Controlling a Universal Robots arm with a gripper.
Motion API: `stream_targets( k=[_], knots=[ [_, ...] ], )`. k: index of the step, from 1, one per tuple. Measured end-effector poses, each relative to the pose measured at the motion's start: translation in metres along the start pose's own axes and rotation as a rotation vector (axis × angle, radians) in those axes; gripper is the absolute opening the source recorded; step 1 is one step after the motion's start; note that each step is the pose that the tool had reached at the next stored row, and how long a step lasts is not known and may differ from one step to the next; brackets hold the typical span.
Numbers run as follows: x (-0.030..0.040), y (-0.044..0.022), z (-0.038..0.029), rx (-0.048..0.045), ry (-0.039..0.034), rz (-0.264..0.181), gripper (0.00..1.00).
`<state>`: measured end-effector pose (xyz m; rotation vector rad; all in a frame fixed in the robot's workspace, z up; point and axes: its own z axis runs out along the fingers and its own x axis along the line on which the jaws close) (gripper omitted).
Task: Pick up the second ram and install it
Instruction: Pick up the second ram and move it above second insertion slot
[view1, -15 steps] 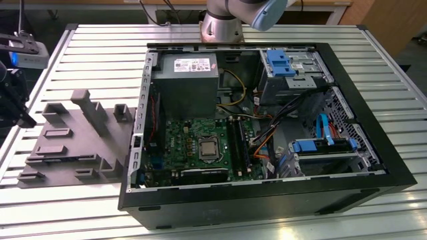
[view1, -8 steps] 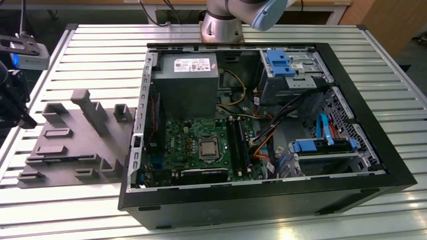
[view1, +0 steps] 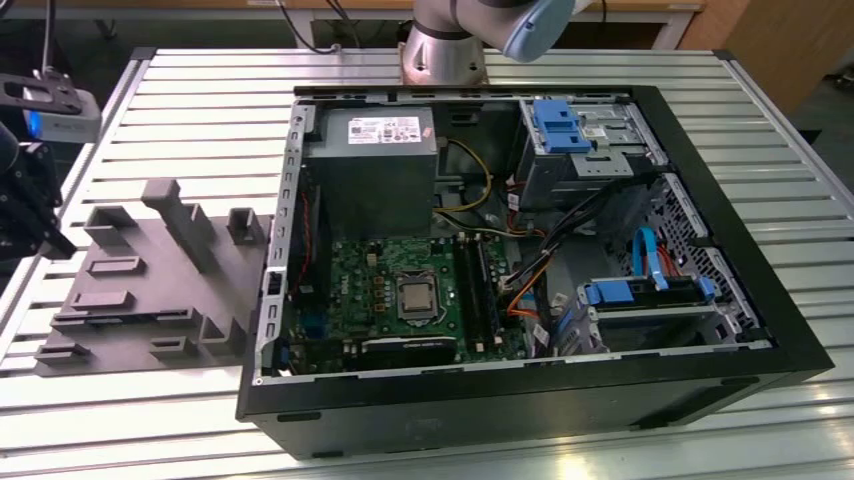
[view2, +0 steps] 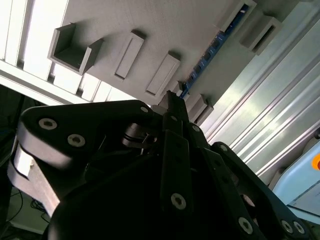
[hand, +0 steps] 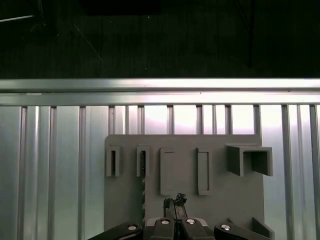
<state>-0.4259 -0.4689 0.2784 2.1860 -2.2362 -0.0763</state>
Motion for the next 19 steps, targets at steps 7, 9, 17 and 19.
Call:
stream_targets(
  k=[7, 9, 17, 19],
  knots=[
    [0.0001, -0.0001, 0.0027, 0.0, 0.0, 0.0, 0.11],
    [0.0001, -0.0001, 0.0034, -0.0001, 0.0, 0.0, 0.11],
    [0.0002, -0.0003, 0.0066, -0.0001, 0.0, 0.0, 0.11],
    [0.0002, -0.0003, 0.0074, 0.0, 0.0, 0.0, 0.11]
  ],
)
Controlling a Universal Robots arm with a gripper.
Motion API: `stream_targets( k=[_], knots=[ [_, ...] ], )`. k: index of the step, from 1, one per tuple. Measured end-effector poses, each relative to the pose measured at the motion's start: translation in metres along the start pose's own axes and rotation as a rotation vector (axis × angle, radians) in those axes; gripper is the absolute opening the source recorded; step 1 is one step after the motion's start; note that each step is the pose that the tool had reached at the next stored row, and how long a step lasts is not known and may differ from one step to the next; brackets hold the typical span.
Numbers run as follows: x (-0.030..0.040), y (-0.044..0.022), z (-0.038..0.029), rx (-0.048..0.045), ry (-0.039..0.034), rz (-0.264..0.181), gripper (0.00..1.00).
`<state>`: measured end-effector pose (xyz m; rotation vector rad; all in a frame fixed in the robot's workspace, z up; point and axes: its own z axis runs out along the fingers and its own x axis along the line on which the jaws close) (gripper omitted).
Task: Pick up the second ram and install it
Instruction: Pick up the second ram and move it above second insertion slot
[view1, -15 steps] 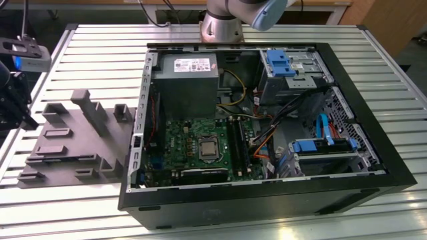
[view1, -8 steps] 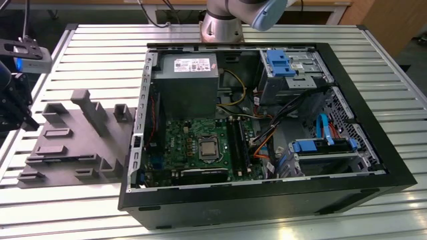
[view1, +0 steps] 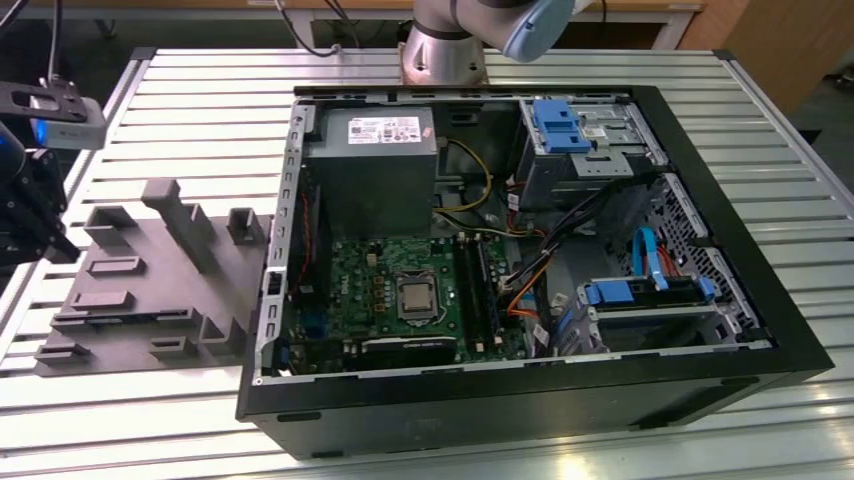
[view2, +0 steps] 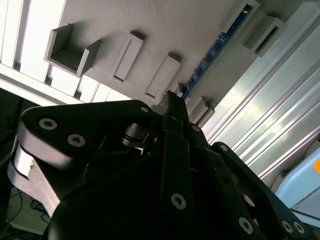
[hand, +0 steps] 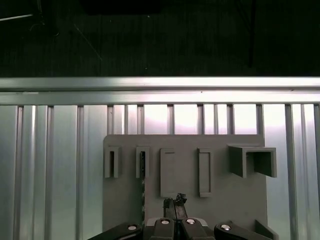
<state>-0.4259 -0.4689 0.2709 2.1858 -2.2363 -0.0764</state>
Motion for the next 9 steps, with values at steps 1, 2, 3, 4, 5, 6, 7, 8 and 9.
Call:
stream_targets(
  k=[1, 2, 3, 4, 5, 6, 7, 8, 9],
  knots=[
    [0.0, 0.0, 0.0004, 0.0, 0.0, 0.0, 0.11],
    [0.0, 0.0, 0.0008, 0.0, 0.0, 0.0, 0.11],
    [0.0, -0.0001, 0.0012, 0.0, 0.0, 0.0, 0.11],
    [0.0, -0.0001, 0.0015, -0.0001, 0.0, 0.0, 0.11],
    [0.0, -0.0001, 0.0019, 0.0, 0.0, 0.0, 0.11],
    [0.0001, -0.0001, 0.0023, 0.0, 0.0, 0.0, 0.11],
    [0.0001, -0.0001, 0.0027, 0.0, 0.0, 0.0, 0.11],
    [0.0001, -0.0001, 0.0031, 0.0, 0.0, 0.0, 0.11],
    [0.0001, -0.0002, 0.0035, -0.0001, 0.0, 0.0, 0.11]
  ],
)
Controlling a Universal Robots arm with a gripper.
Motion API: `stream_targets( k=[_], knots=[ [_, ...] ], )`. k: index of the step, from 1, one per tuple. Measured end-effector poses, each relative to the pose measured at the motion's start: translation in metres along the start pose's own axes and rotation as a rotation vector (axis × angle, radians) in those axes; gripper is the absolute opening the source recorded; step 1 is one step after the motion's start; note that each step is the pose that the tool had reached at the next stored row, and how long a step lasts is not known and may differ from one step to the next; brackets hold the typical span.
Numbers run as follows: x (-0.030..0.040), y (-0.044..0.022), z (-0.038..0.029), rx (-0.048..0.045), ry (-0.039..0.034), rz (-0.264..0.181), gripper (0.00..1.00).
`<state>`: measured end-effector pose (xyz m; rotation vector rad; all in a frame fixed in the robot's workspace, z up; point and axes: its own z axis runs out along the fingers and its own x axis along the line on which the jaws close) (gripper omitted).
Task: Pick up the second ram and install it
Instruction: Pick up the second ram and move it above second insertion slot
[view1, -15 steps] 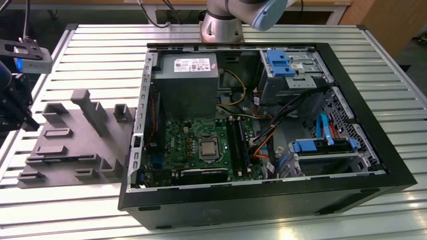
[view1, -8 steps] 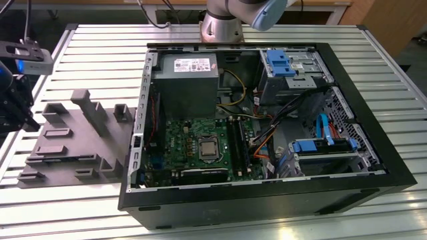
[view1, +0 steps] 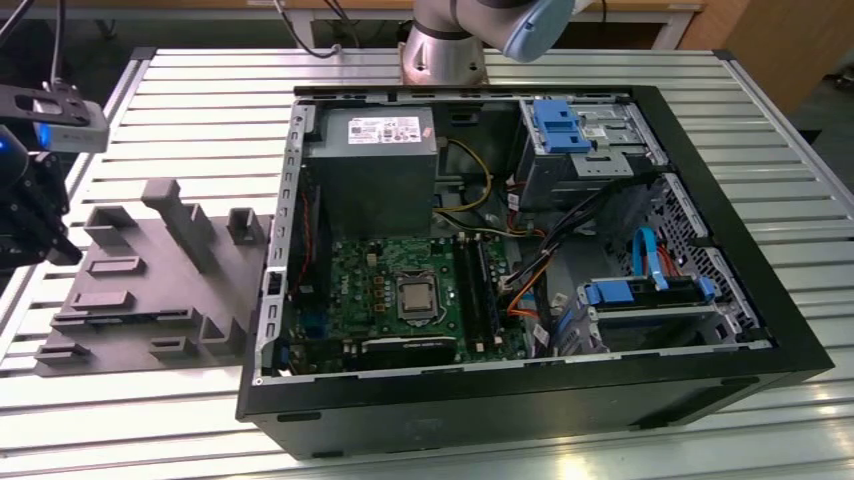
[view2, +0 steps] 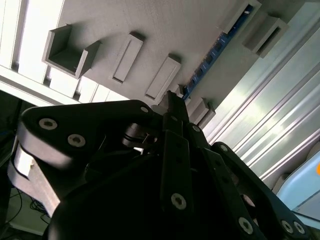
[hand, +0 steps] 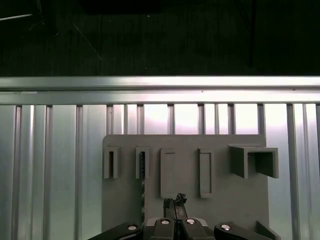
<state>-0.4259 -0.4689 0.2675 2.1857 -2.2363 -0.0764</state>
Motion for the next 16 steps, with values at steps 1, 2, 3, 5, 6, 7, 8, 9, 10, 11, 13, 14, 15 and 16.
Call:
stream_targets(
  k=[1, 2, 3, 5, 6, 7, 8, 9, 10, 11, 13, 14, 15, 16],
  knots=[
    [0.0, 0.0, 0.0004, 0.0, 0.0, 0.0, 0.11],
    [0.0, 0.0, 0.0008, 0.0, 0.0, 0.0, 0.11],
    [0.0, -0.0001, 0.0011, 0.0, 0.0, 0.0, 0.11],
    [0.0001, -0.0001, 0.0019, 0.0, 0.0, 0.0, 0.11],
    [0.0001, -0.0001, 0.0024, 0.0, -0.0001, 0.0, 0.11],
    [0.0001, -0.0001, 0.0028, 0.0001, -0.0001, 0.0, 0.11],
    [0.0001, -0.0001, 0.0031, 0.0, 0.0, 0.0, 0.11],
    [0.0001, -0.0002, 0.0034, 0.0, 0.0, 0.0, 0.11],
    [0.0001, -0.0002, 0.0038, 0.0, 0.0, 0.0, 0.11],
    [0.0001, -0.0002, 0.0042, 0.0001, -0.0001, 0.0, 0.11],
    [0.0001, -0.0003, 0.0052, 0.0001, -0.0001, 0.0, 0.11],
    [0.0002, -0.0003, 0.0056, 0.0001, -0.0001, 0.0, 0.11],
    [0.0002, -0.0003, 0.0061, 0.0001, -0.0001, 0.0, 0.11],
    [0.0002, -0.0003, 0.0066, 0.0, -0.0001, 0.0, 0.11]
  ],
)
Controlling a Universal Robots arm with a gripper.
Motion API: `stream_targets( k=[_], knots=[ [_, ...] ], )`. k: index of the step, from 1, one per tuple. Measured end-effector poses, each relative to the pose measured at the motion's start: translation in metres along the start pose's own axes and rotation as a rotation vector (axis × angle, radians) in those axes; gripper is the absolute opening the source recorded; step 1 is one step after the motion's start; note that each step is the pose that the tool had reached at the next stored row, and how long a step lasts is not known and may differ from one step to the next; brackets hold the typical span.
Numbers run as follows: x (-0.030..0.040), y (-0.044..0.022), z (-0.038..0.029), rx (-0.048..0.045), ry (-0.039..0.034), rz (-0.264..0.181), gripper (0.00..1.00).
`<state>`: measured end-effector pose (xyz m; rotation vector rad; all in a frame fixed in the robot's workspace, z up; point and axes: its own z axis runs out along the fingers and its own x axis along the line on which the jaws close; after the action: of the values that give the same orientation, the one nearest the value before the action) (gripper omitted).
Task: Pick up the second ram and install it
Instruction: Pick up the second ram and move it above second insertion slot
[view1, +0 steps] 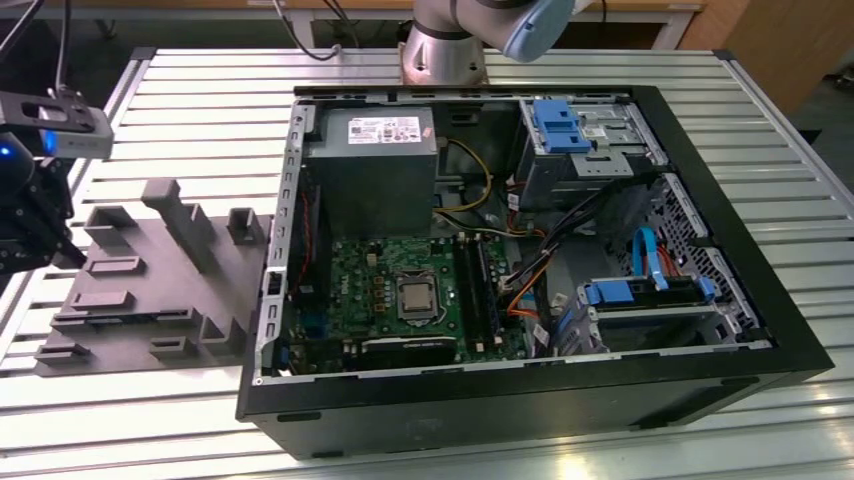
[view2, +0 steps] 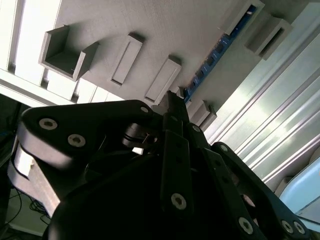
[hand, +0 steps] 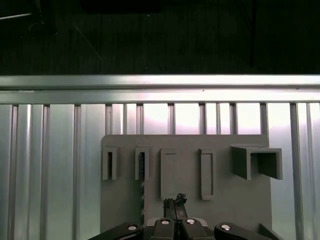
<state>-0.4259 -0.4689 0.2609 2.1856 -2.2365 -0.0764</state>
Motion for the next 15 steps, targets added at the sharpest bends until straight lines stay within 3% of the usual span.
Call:
stream_targets(
  k=[15],
  knots=[
    [0.0014, -0.0004, 0.0076, 0.0001, 0.0, 0.0, 0.11]
  ],
)
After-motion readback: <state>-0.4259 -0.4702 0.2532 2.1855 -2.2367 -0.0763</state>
